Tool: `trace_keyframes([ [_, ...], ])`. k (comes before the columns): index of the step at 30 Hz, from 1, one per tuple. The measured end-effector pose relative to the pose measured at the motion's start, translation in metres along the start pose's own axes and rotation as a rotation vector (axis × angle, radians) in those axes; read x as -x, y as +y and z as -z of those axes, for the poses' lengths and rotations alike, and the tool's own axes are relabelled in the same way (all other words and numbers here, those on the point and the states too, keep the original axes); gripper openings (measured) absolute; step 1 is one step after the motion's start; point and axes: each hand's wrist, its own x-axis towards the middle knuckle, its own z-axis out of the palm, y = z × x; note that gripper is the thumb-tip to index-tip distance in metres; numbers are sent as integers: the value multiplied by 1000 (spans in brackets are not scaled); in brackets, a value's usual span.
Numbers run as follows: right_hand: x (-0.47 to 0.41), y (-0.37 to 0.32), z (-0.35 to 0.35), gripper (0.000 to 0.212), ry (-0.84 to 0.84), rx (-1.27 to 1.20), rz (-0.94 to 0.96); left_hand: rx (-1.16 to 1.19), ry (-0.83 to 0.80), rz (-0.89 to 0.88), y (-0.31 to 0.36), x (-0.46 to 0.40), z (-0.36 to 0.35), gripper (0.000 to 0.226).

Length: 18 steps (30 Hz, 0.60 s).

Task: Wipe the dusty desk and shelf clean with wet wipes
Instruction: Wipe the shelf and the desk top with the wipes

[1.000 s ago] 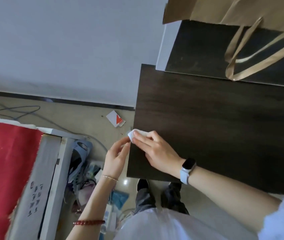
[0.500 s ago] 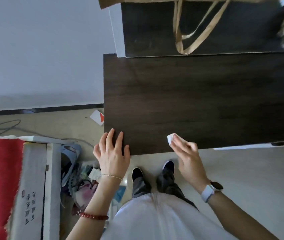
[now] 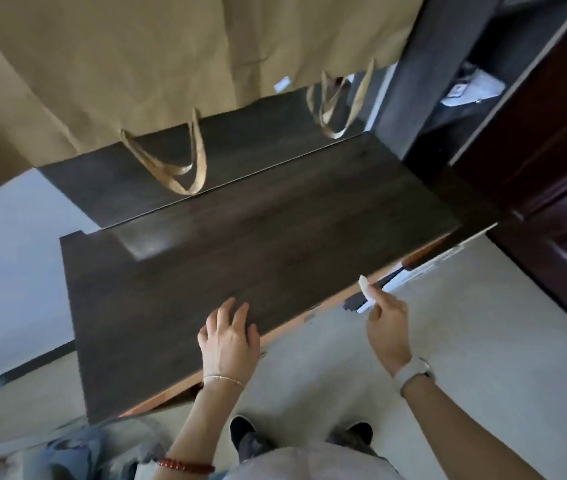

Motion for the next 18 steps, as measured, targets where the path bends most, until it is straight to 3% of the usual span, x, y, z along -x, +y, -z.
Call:
trace_keyframes([
  [4, 12, 31, 79, 40, 93, -26, -84, 55, -47, -175, 102, -6, -24, 36],
  [8, 17, 81, 154, 25, 189, -191, -202, 283, -200, -382, 216, 2, -67, 38],
  [13, 32, 126, 230, 34, 213, -347, -308, 550, -793, -484, 353, 49, -129, 47],
  [14, 35, 138, 243, 34, 250, -356, -325, 559, -843, -502, 375, 59, -142, 44],
  [18, 38, 182, 289, 40, 474, -335, -401, 496, -757, -543, 446, 76, -185, 22],
])
